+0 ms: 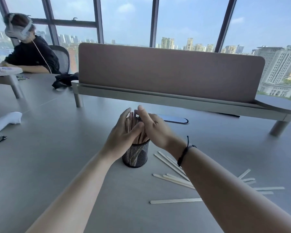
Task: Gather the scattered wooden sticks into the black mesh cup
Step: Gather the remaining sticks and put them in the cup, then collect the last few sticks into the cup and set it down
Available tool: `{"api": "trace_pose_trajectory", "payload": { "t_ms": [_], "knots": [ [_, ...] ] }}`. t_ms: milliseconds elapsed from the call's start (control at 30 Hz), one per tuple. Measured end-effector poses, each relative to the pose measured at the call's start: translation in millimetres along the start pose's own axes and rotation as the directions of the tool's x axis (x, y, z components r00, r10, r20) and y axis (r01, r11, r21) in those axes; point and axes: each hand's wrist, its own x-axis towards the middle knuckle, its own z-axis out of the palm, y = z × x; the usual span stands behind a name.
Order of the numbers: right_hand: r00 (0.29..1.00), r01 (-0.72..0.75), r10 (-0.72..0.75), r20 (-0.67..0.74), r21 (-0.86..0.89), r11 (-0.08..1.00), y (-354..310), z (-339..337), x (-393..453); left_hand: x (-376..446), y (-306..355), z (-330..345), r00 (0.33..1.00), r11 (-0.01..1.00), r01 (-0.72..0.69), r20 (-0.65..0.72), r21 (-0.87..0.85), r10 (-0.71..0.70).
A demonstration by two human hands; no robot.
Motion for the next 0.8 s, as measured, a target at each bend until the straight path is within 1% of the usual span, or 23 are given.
{"api": "trace_pose_trajectory", "payload": {
  "t_ms": [100, 167, 233, 300, 333, 400, 467, 500, 567, 633, 700, 767, 800],
  "knots": [
    [0.995, -0.002, -0.011, 0.099, 0.139, 0.99, 1.6, -3.9, -5.6, 2.4, 5.5, -5.5, 0.993, 0.984, -0.059, 0.112, 0.167, 0.041],
    [0.989, -0.01, -0.021, 0.147, 0.209, 0.978, -0.6, -8.5, -11.7, 4.5, 13.0, -3.8, 0.99, 0.952, -0.082, 0.138, 0.296, 0.042],
    [0.995, 0.019, -0.043, 0.087, 0.252, 0.968, 1.6, -13.5, -19.8, 6.2, 22.2, -0.4, 0.994, 0.933, -0.063, 0.107, 0.353, 0.027],
    [0.996, 0.075, -0.063, -0.059, 0.232, 0.97, 9.5, -20.5, -31.3, 11.7, 29.9, 3.3, 0.997, 0.929, -0.051, 0.072, 0.367, 0.026],
    [0.988, 0.1, -0.079, -0.131, 0.162, 0.982, 17.2, -25.3, -38.9, 15.9, 32.3, 5.9, 0.998, 0.923, -0.039, 0.065, 0.384, 0.015],
    [0.97, 0.119, -0.134, -0.202, -0.082, 0.989, 40.0, -35.5, -58.8, 22.8, 37.0, 12.4, 0.996, 0.886, 0.012, 0.073, 0.464, -0.051],
    [0.974, 0.072, -0.131, -0.186, -0.297, 0.952, 66.8, -48.3, -84.0, 28.5, 36.6, 20.0, 0.993, 0.846, 0.067, 0.049, 0.528, -0.108],
    [0.979, 0.041, -0.11, -0.173, -0.362, 0.931, 80.0, -55.7, -98.2, 29.9, 35.8, 23.5, 0.995, 0.851, 0.079, 0.013, 0.519, -0.101],
    [0.981, -0.018, -0.073, -0.18, -0.456, 0.89, 108.5, -74.4, -127.1, 32.5, 31.4, 26.8, 0.994, 0.893, 0.092, -0.096, 0.441, -0.055],
    [0.984, -0.056, -0.057, -0.171, -0.591, 0.805, 137.4, -96.0, -153.7, 35.3, 25.4, 23.9, 0.981, 0.924, 0.08, -0.192, 0.374, -0.007],
    [0.993, -0.069, -0.02, -0.116, -0.706, 0.705, 160.8, -118.2, -176.6, 35.4, 21.5, 22.8, 0.974, 0.921, 0.046, -0.221, 0.386, 0.044],
    [0.994, -0.106, 0.062, -0.087, -0.742, 0.662, 173.2, -137.4, -191.9, 32.0, 24.4, 26.0, 0.966, 0.899, 0.004, -0.233, 0.438, 0.109],
    [0.991, -0.131, 0.099, -0.087, -0.743, 0.657, 176.9, -144.8, -196.5, 28.6, 29.0, 29.2, 0.952, 0.878, -0.015, -0.261, 0.479, 0.159]
  ]
}}
